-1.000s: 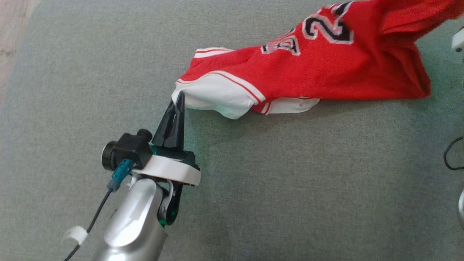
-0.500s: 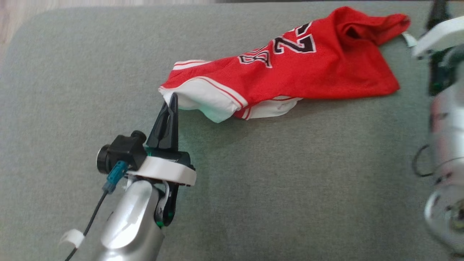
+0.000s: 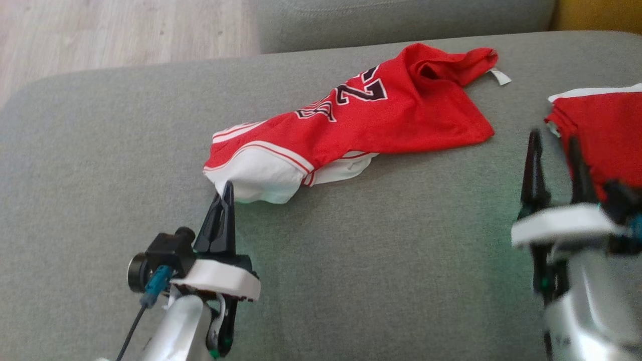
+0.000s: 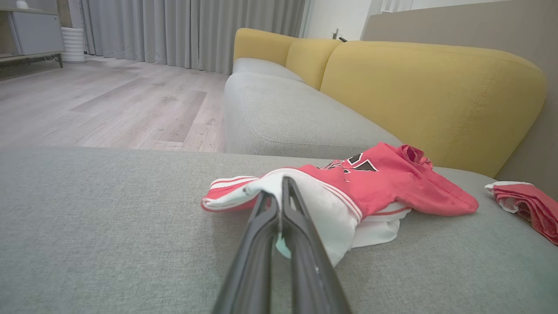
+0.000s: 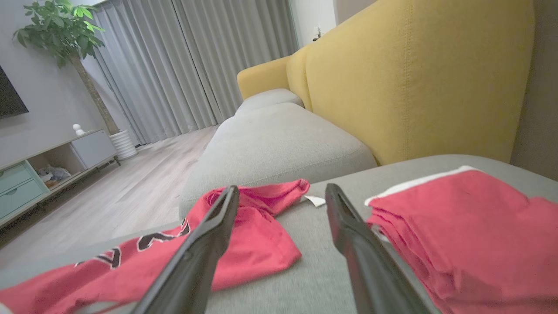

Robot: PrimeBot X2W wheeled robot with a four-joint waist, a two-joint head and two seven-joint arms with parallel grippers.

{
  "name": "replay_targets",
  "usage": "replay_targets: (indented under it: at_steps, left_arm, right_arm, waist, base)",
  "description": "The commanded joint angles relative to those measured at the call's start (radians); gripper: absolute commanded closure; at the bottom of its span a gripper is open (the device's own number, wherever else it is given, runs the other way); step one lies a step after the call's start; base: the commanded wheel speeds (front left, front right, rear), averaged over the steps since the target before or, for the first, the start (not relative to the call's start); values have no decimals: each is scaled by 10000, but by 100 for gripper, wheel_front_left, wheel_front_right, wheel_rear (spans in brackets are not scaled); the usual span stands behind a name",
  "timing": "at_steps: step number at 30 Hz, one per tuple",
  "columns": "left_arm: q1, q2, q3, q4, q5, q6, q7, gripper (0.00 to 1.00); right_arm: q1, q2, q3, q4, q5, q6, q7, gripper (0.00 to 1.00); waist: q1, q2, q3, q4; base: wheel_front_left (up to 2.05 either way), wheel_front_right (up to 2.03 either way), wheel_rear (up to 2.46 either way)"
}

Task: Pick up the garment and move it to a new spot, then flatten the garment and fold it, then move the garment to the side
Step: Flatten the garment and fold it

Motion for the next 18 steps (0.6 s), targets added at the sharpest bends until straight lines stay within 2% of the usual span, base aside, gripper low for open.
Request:
replay_targets:
  at_steps: [1, 2, 3, 4, 5, 12, 18]
  left_arm:
    - [-97, 143, 430, -249, 141, 28, -95, 100]
    - [-49, 146, 460, -247, 178, 16, -95, 87]
    - [-49, 146, 460, -247, 178, 16, -95, 87]
    - [-11, 144, 501, -250, 203, 6, -95, 60]
    - [9, 141, 565, -287, 241, 26, -95, 0]
    - [129, 78, 1028, -1054, 531, 153, -95, 0]
    - [421, 22, 1234, -1763, 617, 195, -95, 0]
  right_arm:
    - [355, 29, 567, -874, 264, -7, -90, 0]
    - [723, 29, 701, -1148, 414, -7, -90, 0]
    - [723, 29, 701, -1148, 414, -7, -90, 0]
    - [1036, 30, 780, -1389, 522, -7, -90, 0]
    - [1299, 30, 832, -1565, 573, -7, -90, 0]
    - [1958, 30, 915, -2416, 622, -7, -91, 0]
    - [2172, 31, 969, -2583, 635, -7, -91, 0]
  waist:
    - [2, -1, -154, -141]
    - [2, -1, -170, -159]
    - [2, -1, -170, -159]
    - [2, -1, -185, -175]
    - [2, -1, -206, -189]
    - [2, -1, -356, -127]
    - [2, -1, -345, 36]
  base:
    - [0, 0, 0]
    - [0, 0, 0]
    - [0, 0, 0]
    - [0, 0, 0]
    - [0, 0, 0]
    - [0, 0, 0]
    - [0, 0, 0]
